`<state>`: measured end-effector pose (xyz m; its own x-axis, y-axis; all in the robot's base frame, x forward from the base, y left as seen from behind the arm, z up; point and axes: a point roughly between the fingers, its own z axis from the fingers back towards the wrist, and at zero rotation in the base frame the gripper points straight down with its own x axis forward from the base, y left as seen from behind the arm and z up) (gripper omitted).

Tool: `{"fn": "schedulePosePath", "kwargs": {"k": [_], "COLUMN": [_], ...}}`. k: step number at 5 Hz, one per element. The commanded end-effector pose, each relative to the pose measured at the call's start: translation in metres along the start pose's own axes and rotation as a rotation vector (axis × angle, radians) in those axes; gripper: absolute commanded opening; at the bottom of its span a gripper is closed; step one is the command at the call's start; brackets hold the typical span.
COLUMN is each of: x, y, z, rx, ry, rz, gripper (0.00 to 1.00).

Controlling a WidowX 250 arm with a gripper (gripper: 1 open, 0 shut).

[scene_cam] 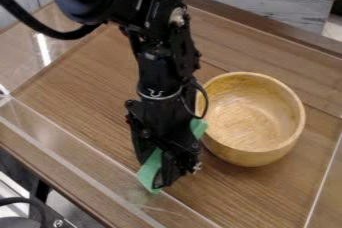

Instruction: Put the green block in the brown bowl

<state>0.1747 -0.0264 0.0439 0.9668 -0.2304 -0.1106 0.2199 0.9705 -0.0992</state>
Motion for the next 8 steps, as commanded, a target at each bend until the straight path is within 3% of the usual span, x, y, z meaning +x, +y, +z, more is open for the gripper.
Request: {"fn": "schedulePosePath", "kwargs": {"k": [1,8], "x": [0.010,0.014], "y": [0.001,0.000], "z": [0.016,0.039], "rx": [-0.006,-0.084], "ry": [-0.050,-0.050], "rz": [0.014,0.083], "gripper": [0.00,0.00]}}
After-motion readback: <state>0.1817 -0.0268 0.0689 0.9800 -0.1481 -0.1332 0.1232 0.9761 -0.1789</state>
